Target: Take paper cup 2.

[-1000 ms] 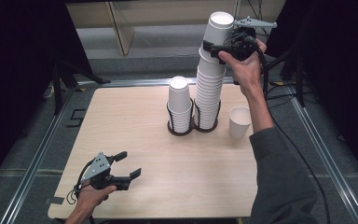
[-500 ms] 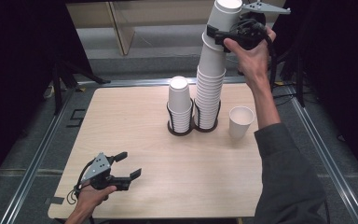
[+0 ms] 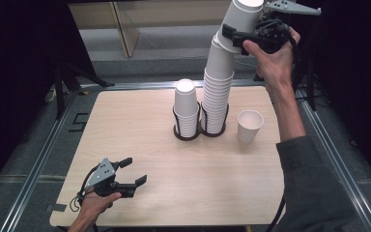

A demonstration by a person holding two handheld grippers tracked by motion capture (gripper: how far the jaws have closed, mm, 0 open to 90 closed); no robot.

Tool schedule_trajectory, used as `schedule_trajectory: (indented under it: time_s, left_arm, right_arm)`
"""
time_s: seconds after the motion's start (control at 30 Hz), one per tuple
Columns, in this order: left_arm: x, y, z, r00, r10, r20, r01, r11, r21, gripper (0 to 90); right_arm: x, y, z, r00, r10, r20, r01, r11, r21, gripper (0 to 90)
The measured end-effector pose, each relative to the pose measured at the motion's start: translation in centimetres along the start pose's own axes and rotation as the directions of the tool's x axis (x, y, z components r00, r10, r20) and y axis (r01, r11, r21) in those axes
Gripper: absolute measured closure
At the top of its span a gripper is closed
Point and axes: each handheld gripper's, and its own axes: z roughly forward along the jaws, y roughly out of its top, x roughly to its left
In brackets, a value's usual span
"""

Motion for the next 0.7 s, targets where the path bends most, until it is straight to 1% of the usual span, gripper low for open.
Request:
schedule_trajectory:
  time_s: [0.03,0.07,0.1,0.13,0.2,0.23,0.3,0.33,0.37,0.4,0.43,0.47,0.53,0.57,0.6,0.63,0.7]
  left_arm:
    - [0.0,0.0,-0.1,1.0000,0.003,-0.005,-0.003,0.9999,0.012,14.7]
    - [0.0,0.1,-0.1,1.0000,0.003,-0.009,-0.002,0.9998,0.020,14.7]
    - [0.0,0.1,-0.1,1.0000,0.004,-0.009,-0.004,0.9998,0.020,14.7]
    - [0.0,0.0,0.0,1.0000,-0.001,0.002,0.001,1.0000,-0.004,14.7]
    - [0.0,0.0,0.0,1.0000,-0.001,-0.003,0.001,1.0000,0.000,14.7]
    - [0.1,0.1,-0.1,1.0000,0.007,-0.001,-0.007,1.0000,0.005,14.7]
    - [0.1,0.0,0.0,1.0000,0.006,-0.002,-0.006,1.0000,0.003,14.7]
    - [0.1,0.0,0.0,1.0000,0.005,-0.003,-0.005,1.0000,0.005,14.7]
    - [0.0,0.1,-0.1,0.9999,0.003,-0.012,-0.003,0.9998,0.021,14.7]
    - [0.0,0.1,-0.1,0.9999,0.002,-0.011,-0.002,0.9998,0.020,14.7]
    - [0.0,0.1,-0.1,0.9999,0.004,-0.010,-0.004,0.9998,0.020,14.7]
    - [0.0,0.1,0.0,0.9999,0.005,-0.011,-0.005,0.9998,0.019,14.7]
    - [0.0,0.0,0.0,0.9999,0.006,-0.012,-0.006,0.9997,0.025,14.7]
    - [0.0,-0.1,0.1,1.0000,0.003,-0.003,-0.003,1.0000,0.006,14.7]
    - [0.0,-0.1,0.1,1.0000,0.009,-0.001,-0.009,0.9999,0.007,14.7]
    - [-0.1,-0.1,0.2,1.0000,0.005,0.002,-0.005,1.0000,0.003,14.7]
    - [-0.2,-0.1,0.2,1.0000,0.006,0.003,-0.006,1.0000,0.003,14.7]
  right_arm:
    - [0.1,-0.3,-0.2,0.9998,0.017,-0.010,-0.017,1.000,0.004,16.3]
    - [0.1,-0.5,-0.5,0.9999,0.010,-0.009,-0.010,1.000,0.010,16.3]
    - [0.1,-0.8,-0.7,0.9999,0.008,-0.012,-0.007,1.000,0.016,16.3]
    - [0.1,-1.1,-1.1,0.9999,0.000,-0.013,0.000,1.000,0.019,16.3]
    - [0.2,-1.6,-1.9,0.9995,0.011,-0.029,-0.011,1.000,0.009,16.4]
    - [0.3,-1.9,-2.2,0.9995,0.009,-0.030,-0.009,1.000,0.011,16.4]
    - [0.4,-2.6,-3.0,0.9991,0.005,-0.042,-0.004,1.000,0.023,16.4]
    - [0.6,-3.1,-3.4,0.9984,0.004,-0.056,-0.003,1.000,0.025,16.4]
    - [0.8,-3.4,-3.6,0.9984,0.003,-0.056,-0.002,1.000,0.028,16.4]
    - [1.0,-3.7,-4.0,0.9983,0.006,-0.059,-0.004,0.999,0.035,16.4]
    - [1.2,-4.2,-4.3,0.9975,-0.004,-0.071,0.006,1.000,0.031,16.4]
    - [1.5,-4.7,-4.6,0.9969,0.002,-0.078,0.002,0.999,0.044,16.4]
    - [1.9,-5.5,-5.0,0.9962,-0.004,-0.087,0.008,0.999,0.044,16.5]
    - [2.2,-6.0,-5.2,0.9949,0.009,-0.100,-0.003,0.998,0.057,16.5]
    - [2.5,-6.5,-5.3,0.9943,0.009,-0.106,-0.002,0.998,0.062,16.5]
    - [2.8,-7.1,-5.3,0.9931,0.006,-0.117,0.001,0.998,0.064,16.5]
    - [3.2,-8.1,-5.3,0.9906,0.028,-0.134,-0.017,0.997,0.076,16.5]
